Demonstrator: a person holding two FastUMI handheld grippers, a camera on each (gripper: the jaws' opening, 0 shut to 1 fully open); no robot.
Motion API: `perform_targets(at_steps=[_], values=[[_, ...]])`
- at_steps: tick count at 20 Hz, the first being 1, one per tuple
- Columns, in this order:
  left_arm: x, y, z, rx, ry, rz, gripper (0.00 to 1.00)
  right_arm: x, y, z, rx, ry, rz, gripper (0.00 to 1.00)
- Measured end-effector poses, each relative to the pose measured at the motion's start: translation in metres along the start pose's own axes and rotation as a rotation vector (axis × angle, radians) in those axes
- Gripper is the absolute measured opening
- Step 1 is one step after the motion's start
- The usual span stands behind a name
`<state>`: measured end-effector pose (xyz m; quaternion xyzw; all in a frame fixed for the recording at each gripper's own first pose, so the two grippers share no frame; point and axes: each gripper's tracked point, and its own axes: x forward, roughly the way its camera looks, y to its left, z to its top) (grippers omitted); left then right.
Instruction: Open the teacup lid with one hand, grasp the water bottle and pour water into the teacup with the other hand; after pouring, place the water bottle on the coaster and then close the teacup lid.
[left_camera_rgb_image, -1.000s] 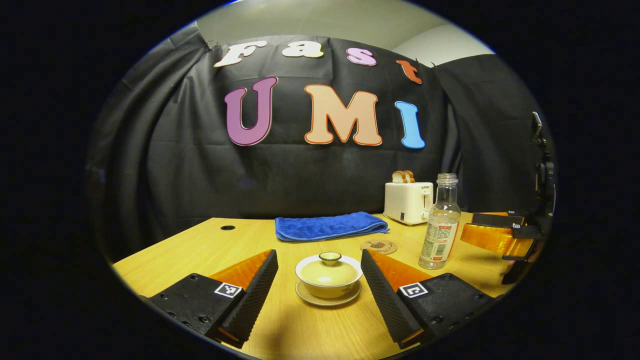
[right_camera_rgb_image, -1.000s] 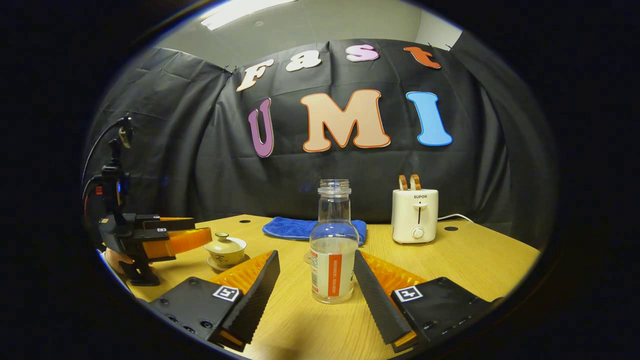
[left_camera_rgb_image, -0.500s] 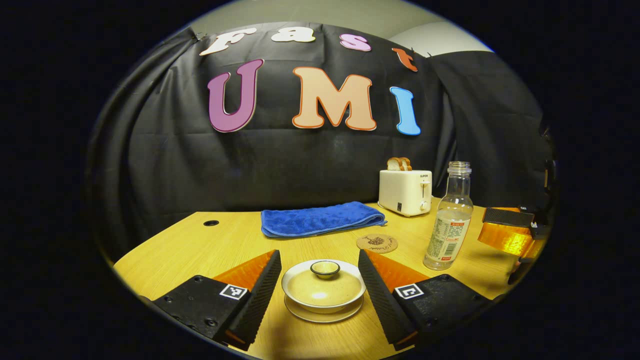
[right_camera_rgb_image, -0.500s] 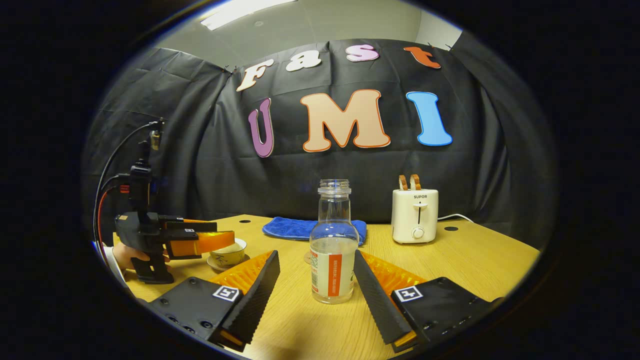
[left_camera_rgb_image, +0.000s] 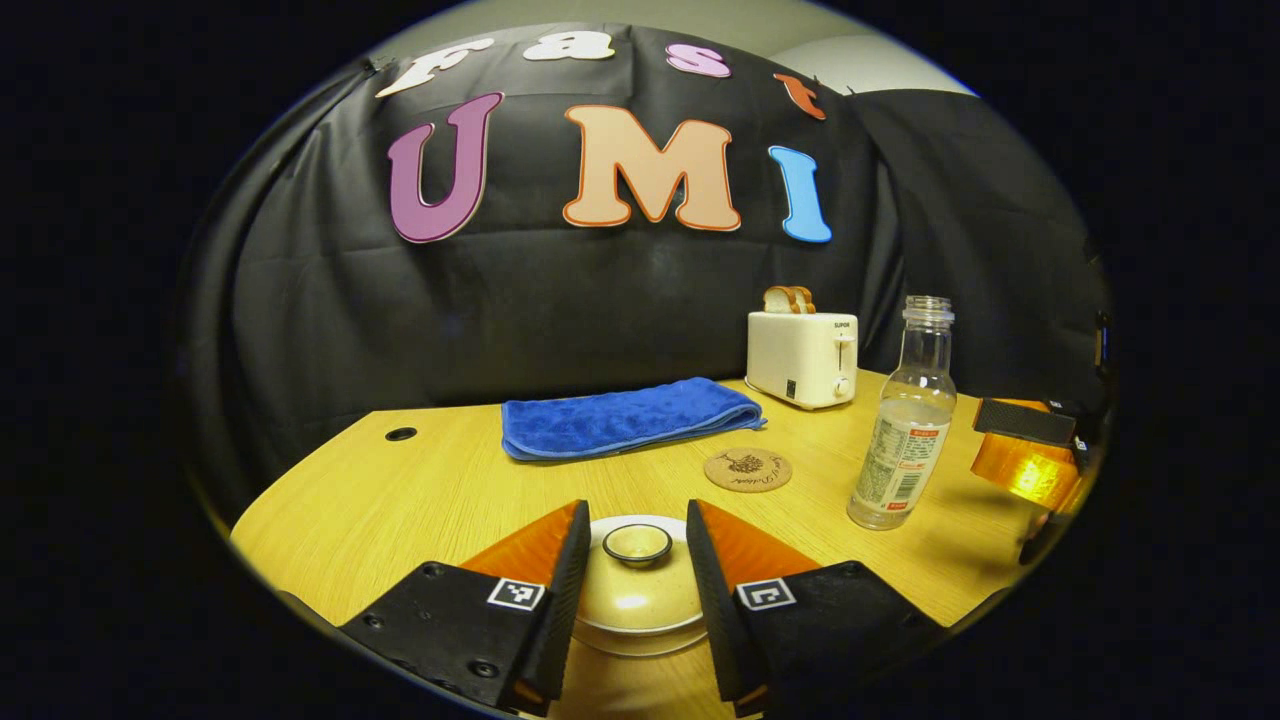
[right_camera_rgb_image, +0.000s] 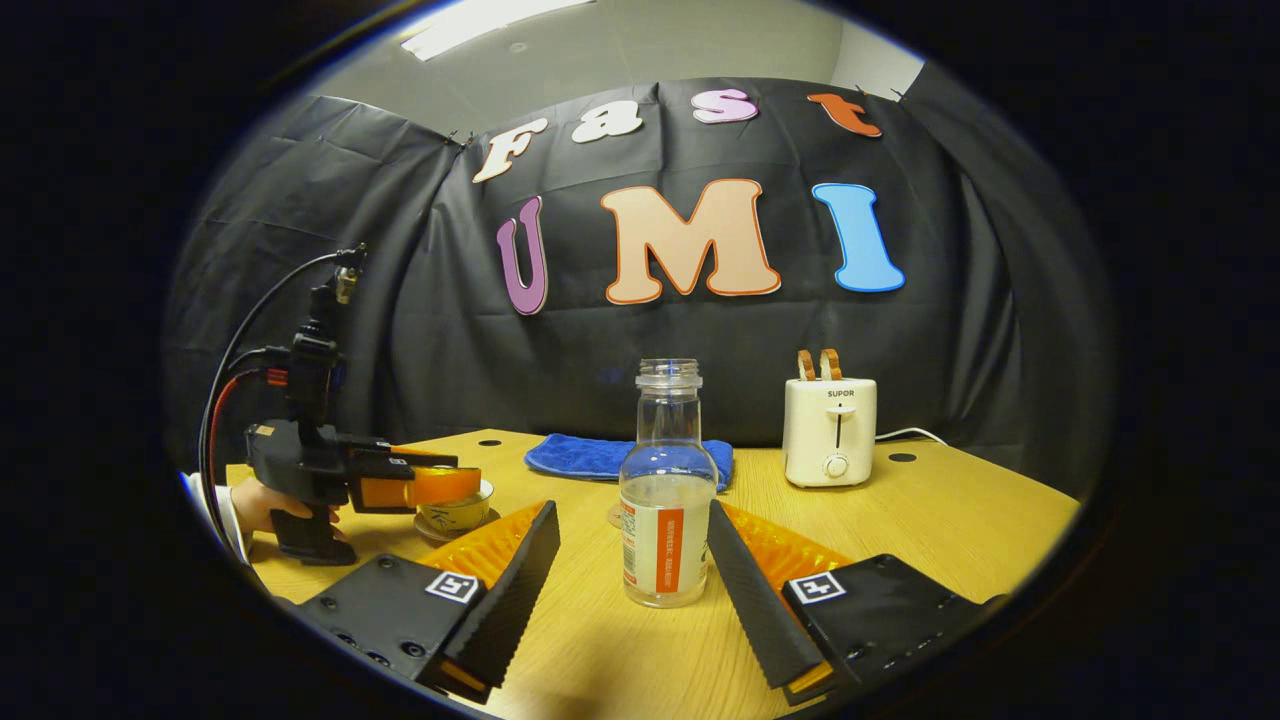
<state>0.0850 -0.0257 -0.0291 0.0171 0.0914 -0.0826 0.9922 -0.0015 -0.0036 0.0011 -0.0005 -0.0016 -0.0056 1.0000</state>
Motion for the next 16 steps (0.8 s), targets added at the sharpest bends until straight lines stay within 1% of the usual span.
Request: perform_targets(at_steps=[1,3,4,5,6,7,8,9,12,13,14,15,16], values=[[0.000,0.000,0.001,0.003,0.000,-0.002,0.54,0.000,0.000,0.000,0.000,0.000,0.000,0.92],[0.000,0.001,0.000,0.005,-0.004,0.002,0.48,0.000,0.000,0.000,0.000,0.000,0.000,0.92],[0.001,0.002,0.002,0.003,-0.010,0.003,0.44,0.000,0.000,0.000,0.000,0.000,0.000,0.95],[0.000,0.001,0.002,0.002,-0.014,-0.002,0.39,0.000,0.000,0.001,0.000,0.000,0.000,0.96],[-0.001,0.000,0.003,0.002,-0.014,-0.004,0.31,0.000,0.000,0.000,0.000,0.000,0.000,0.92],[-0.001,0.000,0.001,0.001,-0.015,-0.004,0.30,0.000,0.000,0.000,0.000,0.000,0.000,0.96],[-0.001,0.001,0.003,0.000,-0.016,-0.004,0.29,0.000,0.000,0.000,0.000,0.000,0.000,0.95],[-0.002,0.000,0.003,0.000,-0.019,-0.005,0.29,0.000,0.000,0.000,0.000,0.000,0.000,0.92],[-0.002,0.003,0.008,-0.009,-0.038,0.008,0.29,0.000,0.000,0.000,0.000,0.000,0.000,0.92],[-0.004,0.004,0.009,-0.013,-0.053,0.013,0.28,0.000,-0.001,0.000,0.001,0.001,0.000,0.95],[-0.006,0.005,0.011,-0.019,-0.066,0.016,0.28,0.001,-0.001,-0.001,0.002,0.003,-0.002,0.92],[-0.007,0.006,0.012,-0.024,-0.077,0.022,0.28,0.001,-0.001,0.000,0.001,0.003,-0.003,0.92],[-0.008,0.008,0.014,-0.028,-0.089,0.028,0.27,0.001,-0.001,-0.001,0.002,0.005,-0.006,0.95]])
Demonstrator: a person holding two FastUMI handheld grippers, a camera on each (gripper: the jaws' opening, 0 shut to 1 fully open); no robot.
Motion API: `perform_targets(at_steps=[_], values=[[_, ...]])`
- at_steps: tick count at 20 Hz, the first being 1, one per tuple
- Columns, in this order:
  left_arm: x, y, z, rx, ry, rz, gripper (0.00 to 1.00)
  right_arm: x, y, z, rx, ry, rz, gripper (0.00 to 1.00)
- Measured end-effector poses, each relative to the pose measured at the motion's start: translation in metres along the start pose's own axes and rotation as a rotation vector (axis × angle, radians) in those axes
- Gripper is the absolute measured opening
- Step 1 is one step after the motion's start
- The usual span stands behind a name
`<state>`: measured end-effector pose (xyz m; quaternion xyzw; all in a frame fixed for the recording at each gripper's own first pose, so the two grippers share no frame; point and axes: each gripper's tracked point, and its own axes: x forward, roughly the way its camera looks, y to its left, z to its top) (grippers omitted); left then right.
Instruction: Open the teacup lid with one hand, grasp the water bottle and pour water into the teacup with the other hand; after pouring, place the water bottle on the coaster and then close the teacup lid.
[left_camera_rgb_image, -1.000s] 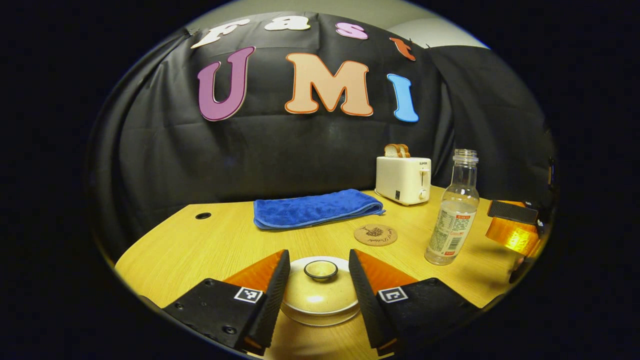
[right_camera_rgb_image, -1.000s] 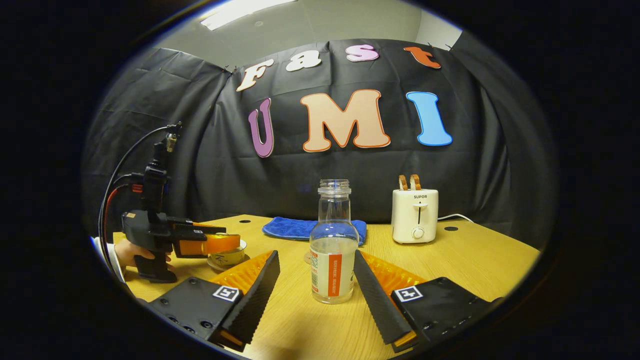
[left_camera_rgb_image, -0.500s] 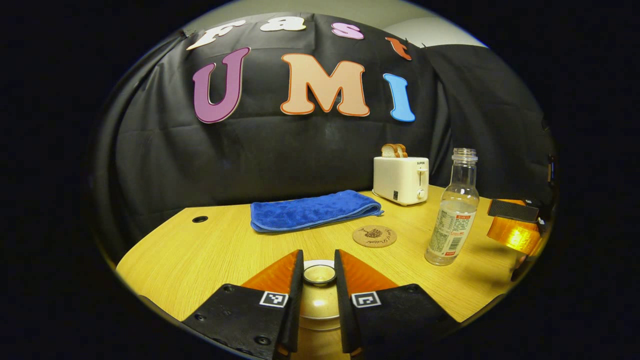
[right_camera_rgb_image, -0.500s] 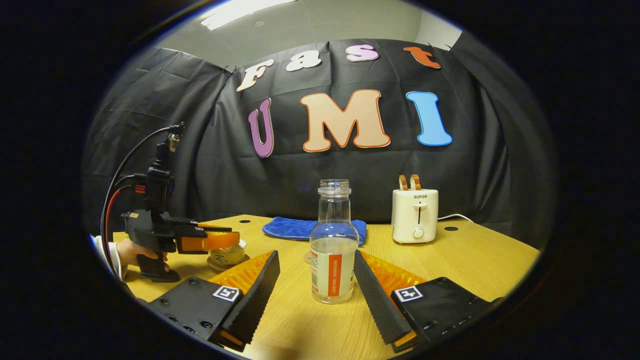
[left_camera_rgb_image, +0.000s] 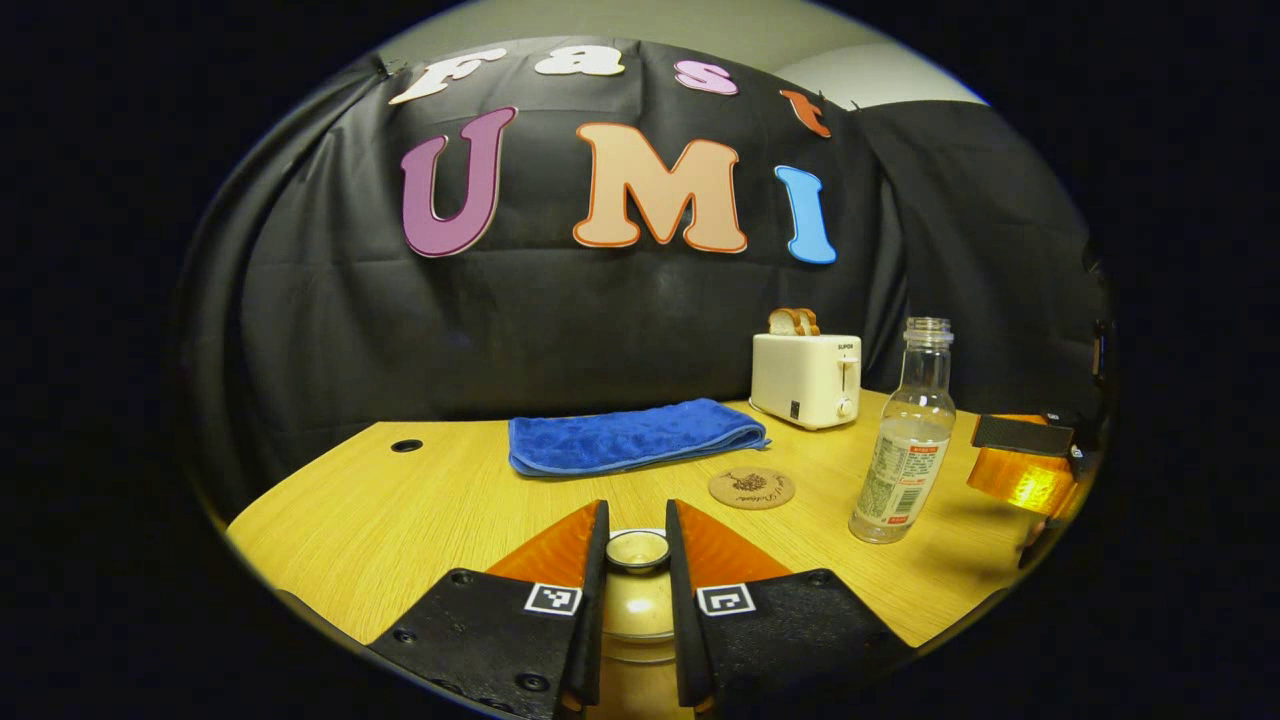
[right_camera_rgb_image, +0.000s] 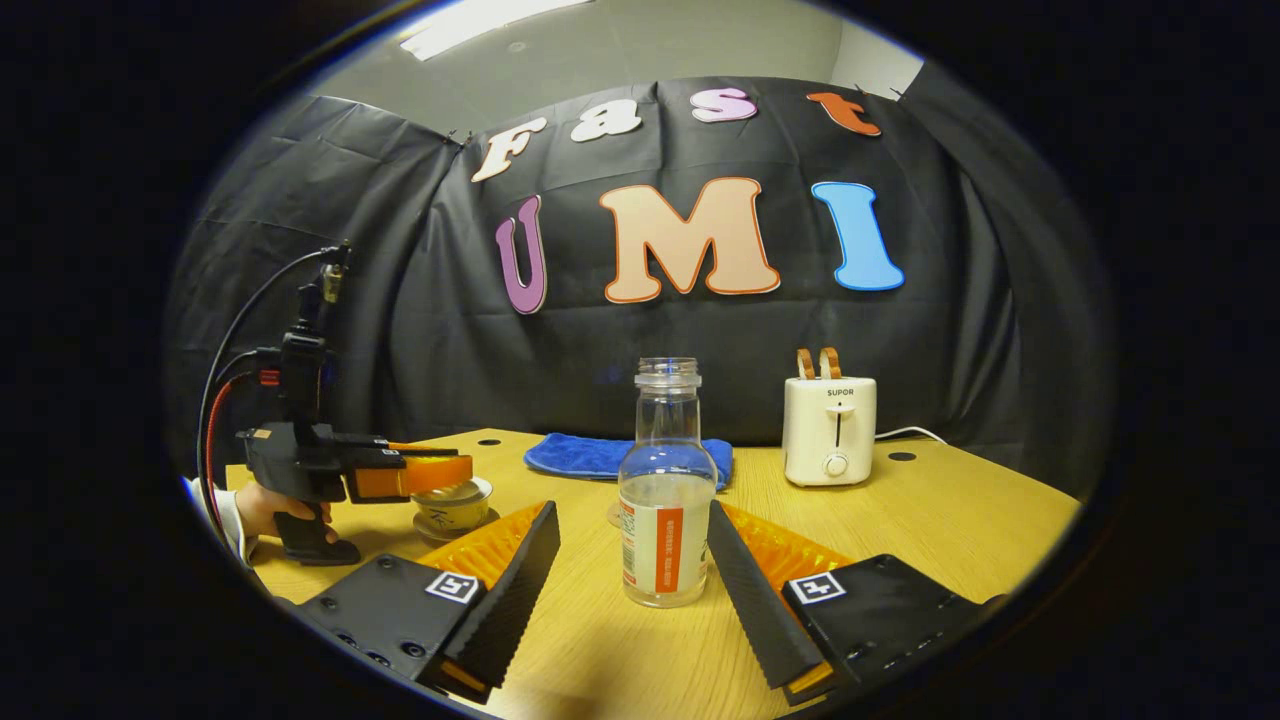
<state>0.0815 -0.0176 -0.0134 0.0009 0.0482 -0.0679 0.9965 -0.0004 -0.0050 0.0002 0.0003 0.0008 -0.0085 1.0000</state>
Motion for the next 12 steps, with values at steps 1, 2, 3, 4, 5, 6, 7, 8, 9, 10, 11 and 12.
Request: perform_targets(at_steps=[1,2,3,4,5,6,7,8,9,10,11,12], values=[[-0.002,0.001,0.001,-0.003,-0.012,0.006,0.27,0.000,0.000,0.000,0.000,0.000,-0.002,0.95],[-0.004,0.002,0.003,-0.005,-0.022,0.013,0.27,0.002,0.000,0.000,0.000,0.001,-0.002,0.95],[-0.006,0.003,0.003,-0.004,-0.028,0.017,0.27,0.003,-0.001,-0.001,0.001,0.002,-0.005,0.92],[-0.008,0.004,0.003,-0.004,-0.035,0.017,0.27,0.004,-0.002,-0.001,0.000,0.004,-0.007,0.92],[-0.009,0.005,0.003,-0.003,-0.038,0.020,0.27,0.008,-0.002,0.000,0.002,0.008,-0.009,0.95],[-0.011,0.006,0.003,-0.004,-0.042,0.024,0.27,0.014,-0.006,-0.002,0.002,0.016,-0.020,0.92],[-0.015,0.007,0.004,-0.005,-0.046,0.028,0.27,0.018,-0.009,-0.003,0.001,0.025,-0.030,0.92],[-0.018,0.010,0.005,-0.006,-0.051,0.033,0.27,0.023,-0.011,-0.006,0.002,0.037,-0.036,0.95],[-0.020,0.013,0.006,-0.007,-0.061,0.038,0.27,0.028,-0.011,-0.009,0.001,0.055,-0.038,0.95],[-0.027,0.014,0.007,-0.008,-0.069,0.044,0.27,0.034,-0.011,-0.013,0.001,0.076,-0.038,0.95],[-0.031,0.017,0.007,-0.006,-0.076,0.050,0.27,0.036,-0.013,-0.016,0.002,0.097,-0.042,0.95],[-0.035,0.021,0.008,-0.003,-0.082,0.058,0.27,0.040,-0.014,-0.017,0.005,0.109,-0.047,0.95]])
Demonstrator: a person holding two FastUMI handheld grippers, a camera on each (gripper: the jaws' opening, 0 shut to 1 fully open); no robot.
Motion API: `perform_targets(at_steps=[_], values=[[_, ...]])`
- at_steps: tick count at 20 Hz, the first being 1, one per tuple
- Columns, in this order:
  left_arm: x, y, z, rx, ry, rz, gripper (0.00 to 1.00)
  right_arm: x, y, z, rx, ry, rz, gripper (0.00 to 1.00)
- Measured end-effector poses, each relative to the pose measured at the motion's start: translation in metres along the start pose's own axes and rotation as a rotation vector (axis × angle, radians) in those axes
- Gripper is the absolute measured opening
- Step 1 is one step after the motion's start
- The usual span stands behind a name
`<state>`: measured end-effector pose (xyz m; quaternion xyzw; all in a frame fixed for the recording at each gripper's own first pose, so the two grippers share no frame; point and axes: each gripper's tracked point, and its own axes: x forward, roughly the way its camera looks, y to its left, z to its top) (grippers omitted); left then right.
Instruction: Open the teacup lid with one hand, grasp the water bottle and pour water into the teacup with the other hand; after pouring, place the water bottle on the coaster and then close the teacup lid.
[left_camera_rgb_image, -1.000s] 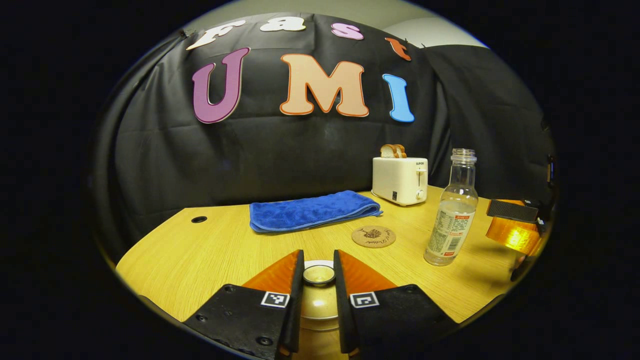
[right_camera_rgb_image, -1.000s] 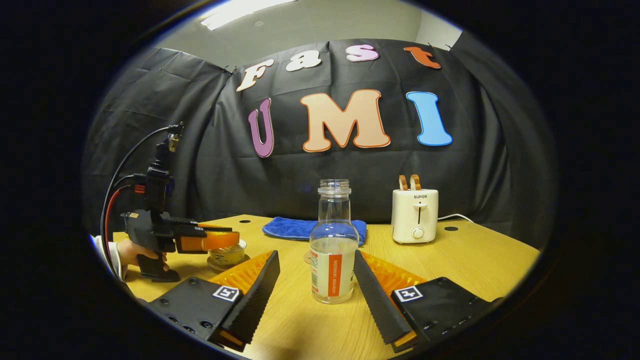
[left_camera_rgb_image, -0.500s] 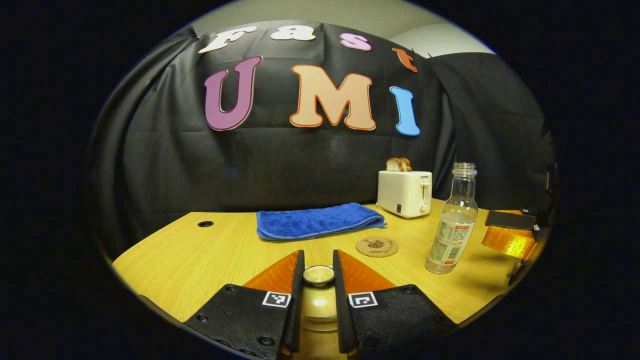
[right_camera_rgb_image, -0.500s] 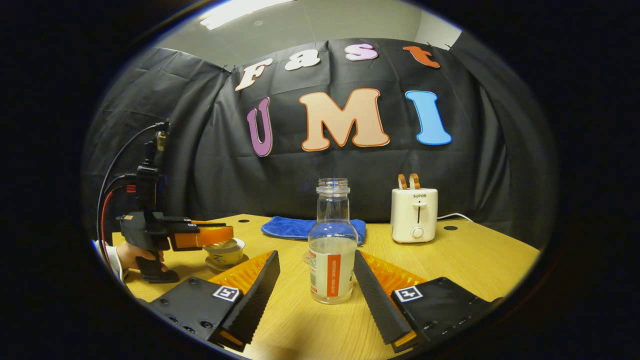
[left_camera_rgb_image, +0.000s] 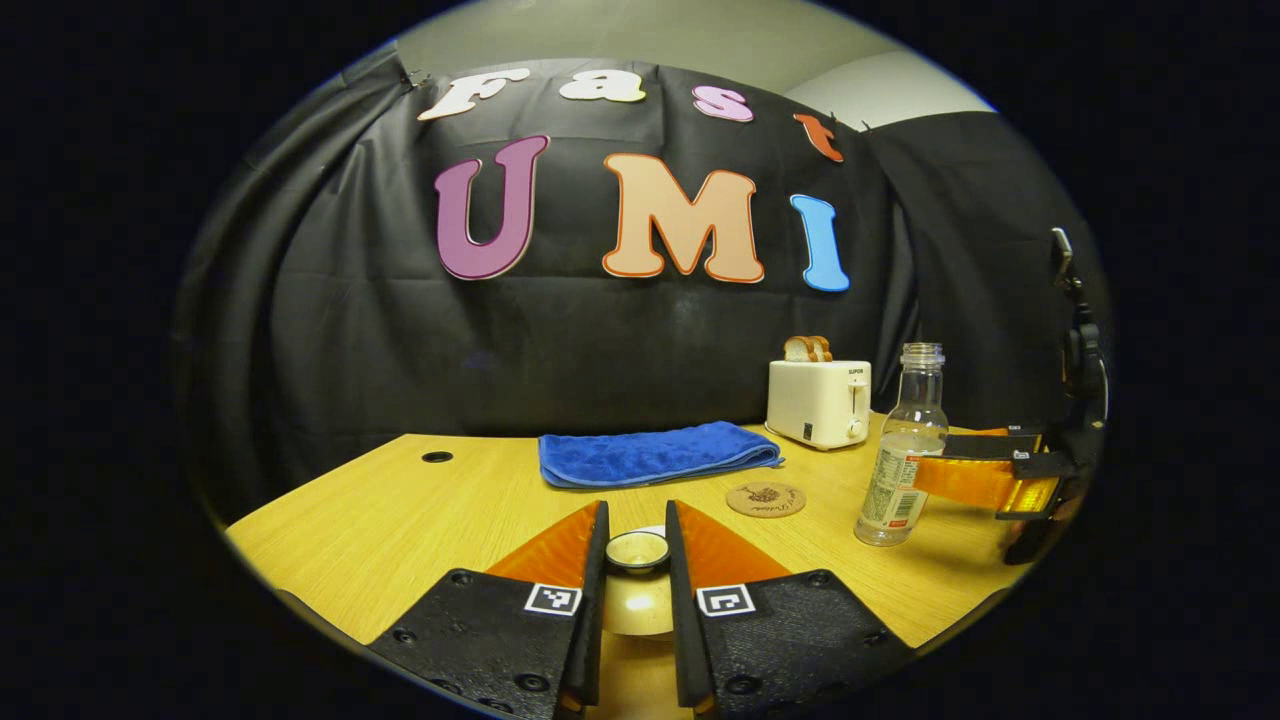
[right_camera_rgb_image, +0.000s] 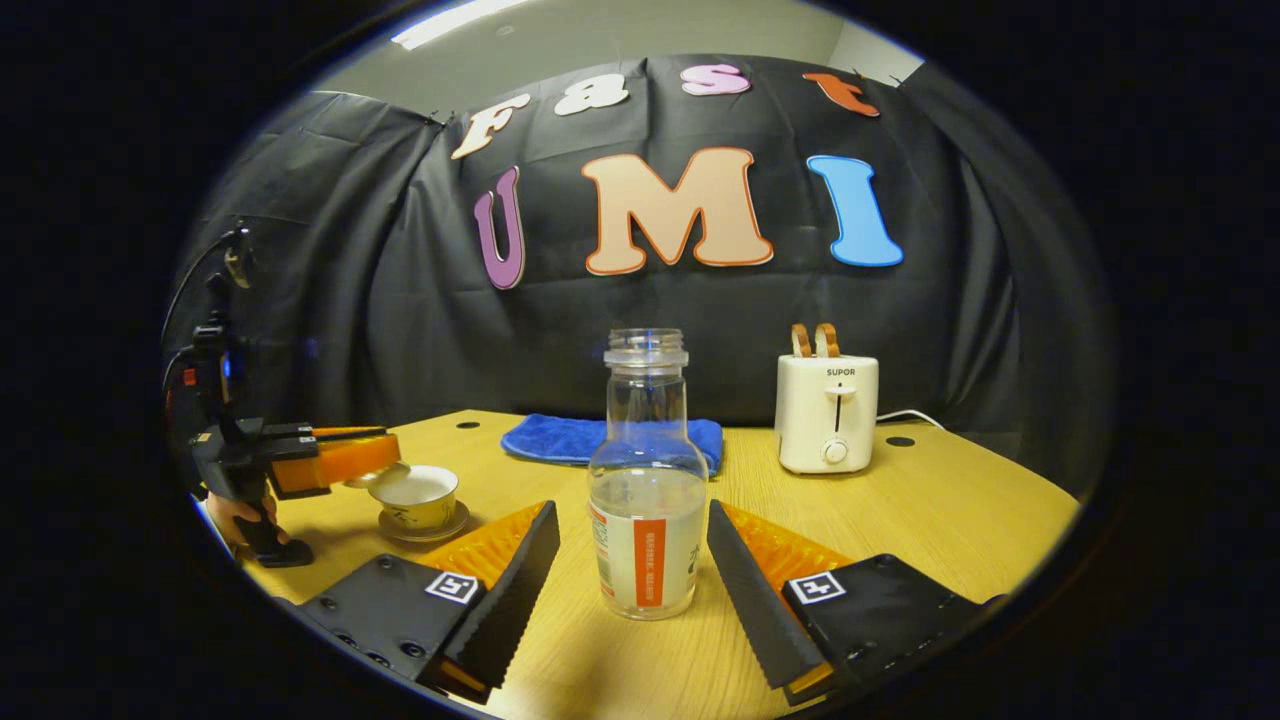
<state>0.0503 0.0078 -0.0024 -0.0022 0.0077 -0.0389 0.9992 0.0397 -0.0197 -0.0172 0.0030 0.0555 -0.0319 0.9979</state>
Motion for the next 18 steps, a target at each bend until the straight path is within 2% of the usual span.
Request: perform_targets(at_steps=[4,6,7,9,13,14,18], values=[[-0.012,0.016,0.003,0.003,-0.010,0.041,0.27,0.012,-0.004,0.002,-0.003,-0.003,-0.019,0.92],[-0.017,0.024,0.001,0.003,-0.012,0.058,0.27,0.017,-0.004,0.003,-0.006,-0.009,-0.026,0.95],[-0.019,0.027,0.003,0.003,-0.013,0.066,0.27,0.021,-0.004,0.004,-0.007,-0.007,-0.027,0.92],[-0.022,0.033,0.002,0.003,-0.012,0.079,0.27,0.027,-0.004,-0.001,-0.005,0.018,-0.029,0.99],[-0.032,0.055,0.002,0.003,-0.012,0.135,0.27,0.034,-0.006,-0.007,-0.013,0.063,-0.054,0.92],[-0.033,0.059,0.002,0.003,-0.012,0.144,0.27,0.033,-0.006,-0.005,-0.020,0.061,-0.056,0.81],[-0.035,0.071,0.003,0.003,-0.012,0.178,0.27,0.035,-0.002,-0.006,-0.058,0.057,-0.060,0.80]])
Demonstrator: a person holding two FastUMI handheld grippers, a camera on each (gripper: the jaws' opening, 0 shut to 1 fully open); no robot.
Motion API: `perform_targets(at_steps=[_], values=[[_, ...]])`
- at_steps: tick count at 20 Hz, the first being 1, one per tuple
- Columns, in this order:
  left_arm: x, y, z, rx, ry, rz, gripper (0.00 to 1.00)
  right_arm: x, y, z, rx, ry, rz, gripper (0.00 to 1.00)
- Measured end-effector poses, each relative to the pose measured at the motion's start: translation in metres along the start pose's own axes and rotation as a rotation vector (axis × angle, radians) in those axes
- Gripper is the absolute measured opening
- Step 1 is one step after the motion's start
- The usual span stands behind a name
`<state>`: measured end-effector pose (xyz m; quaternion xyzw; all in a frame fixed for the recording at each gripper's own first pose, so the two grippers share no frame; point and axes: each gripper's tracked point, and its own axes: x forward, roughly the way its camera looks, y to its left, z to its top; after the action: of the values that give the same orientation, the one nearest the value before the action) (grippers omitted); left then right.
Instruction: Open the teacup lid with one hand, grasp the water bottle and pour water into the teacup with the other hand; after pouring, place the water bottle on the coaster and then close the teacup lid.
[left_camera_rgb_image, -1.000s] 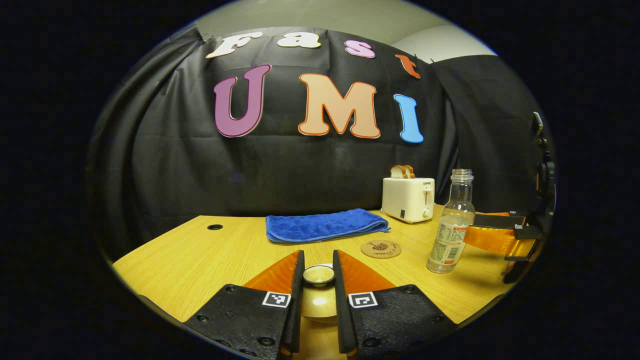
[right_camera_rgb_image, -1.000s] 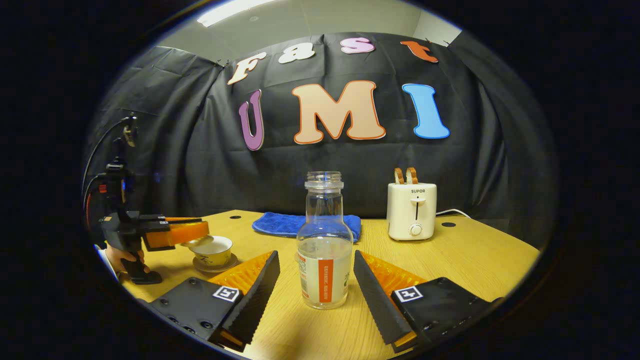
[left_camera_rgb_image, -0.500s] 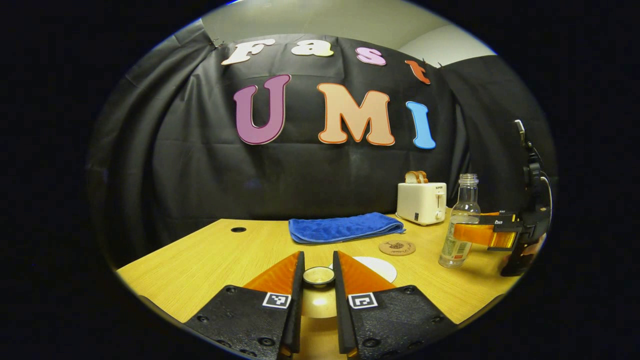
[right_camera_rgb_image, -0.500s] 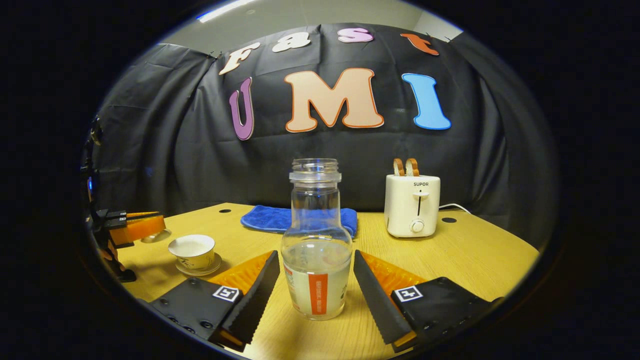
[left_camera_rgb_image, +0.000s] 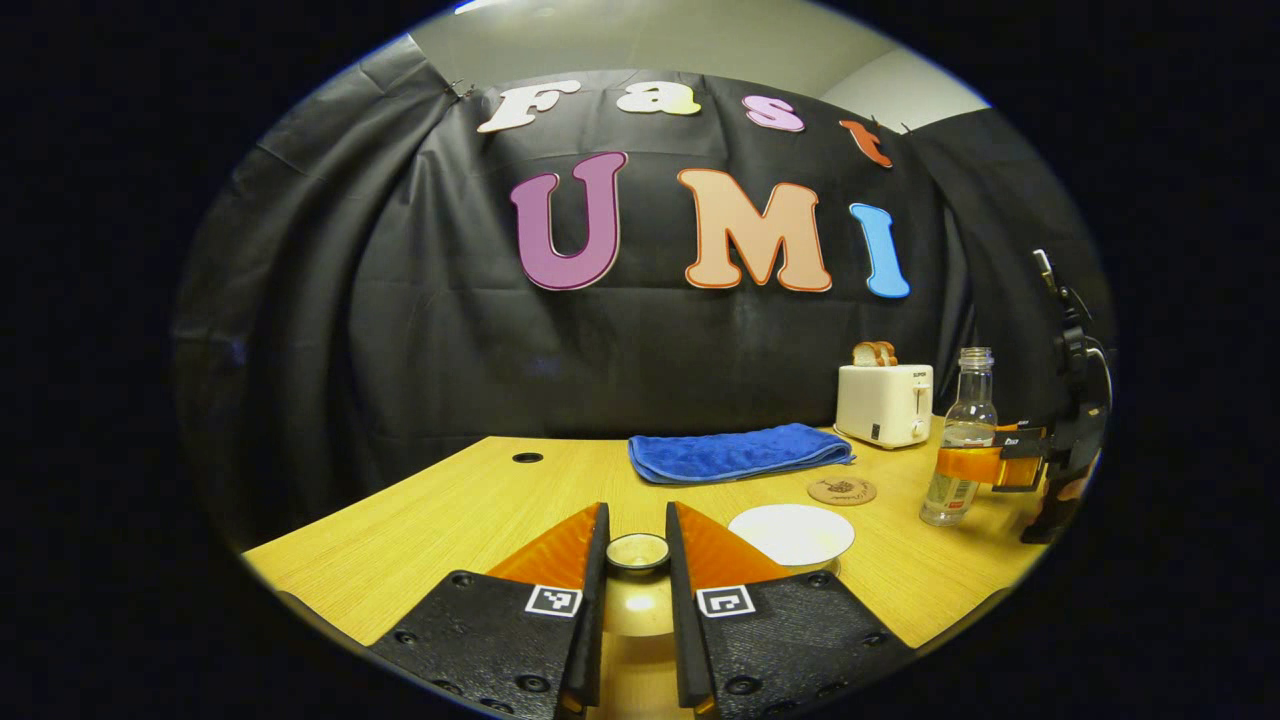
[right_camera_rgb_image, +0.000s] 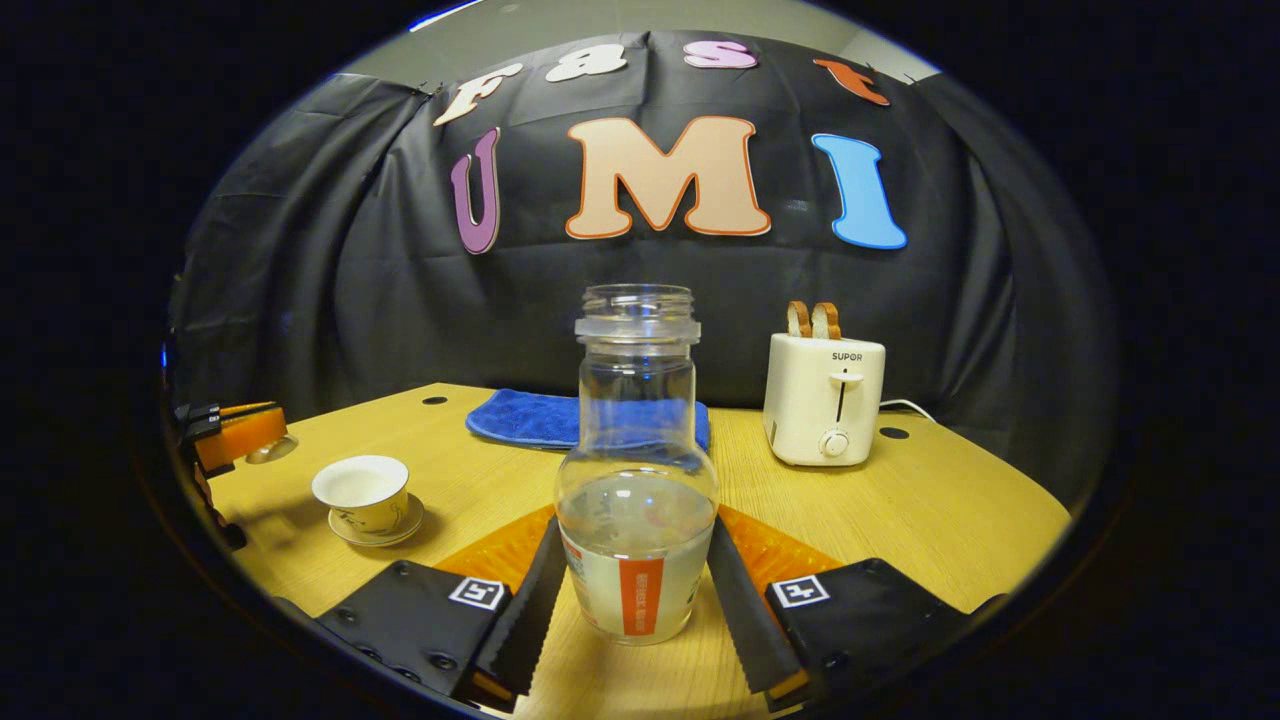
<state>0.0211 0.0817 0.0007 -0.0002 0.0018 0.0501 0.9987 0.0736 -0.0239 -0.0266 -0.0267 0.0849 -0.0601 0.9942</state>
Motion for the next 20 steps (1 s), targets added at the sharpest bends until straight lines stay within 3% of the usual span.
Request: perform_targets(at_steps=[8,14,20], values=[[-0.002,0.003,-0.002,0.000,0.001,0.019,0.27,-0.003,0.009,0.017,-0.119,0.008,0.004,0.78],[-0.001,0.002,-0.002,-0.001,0.000,0.017,0.27,-0.007,0.022,0.054,-0.388,-0.020,-0.037,0.77],[-0.001,0.003,-0.001,-0.002,0.001,0.021,0.27,0.004,0.041,0.037,-0.634,0.024,-0.026,0.78]])
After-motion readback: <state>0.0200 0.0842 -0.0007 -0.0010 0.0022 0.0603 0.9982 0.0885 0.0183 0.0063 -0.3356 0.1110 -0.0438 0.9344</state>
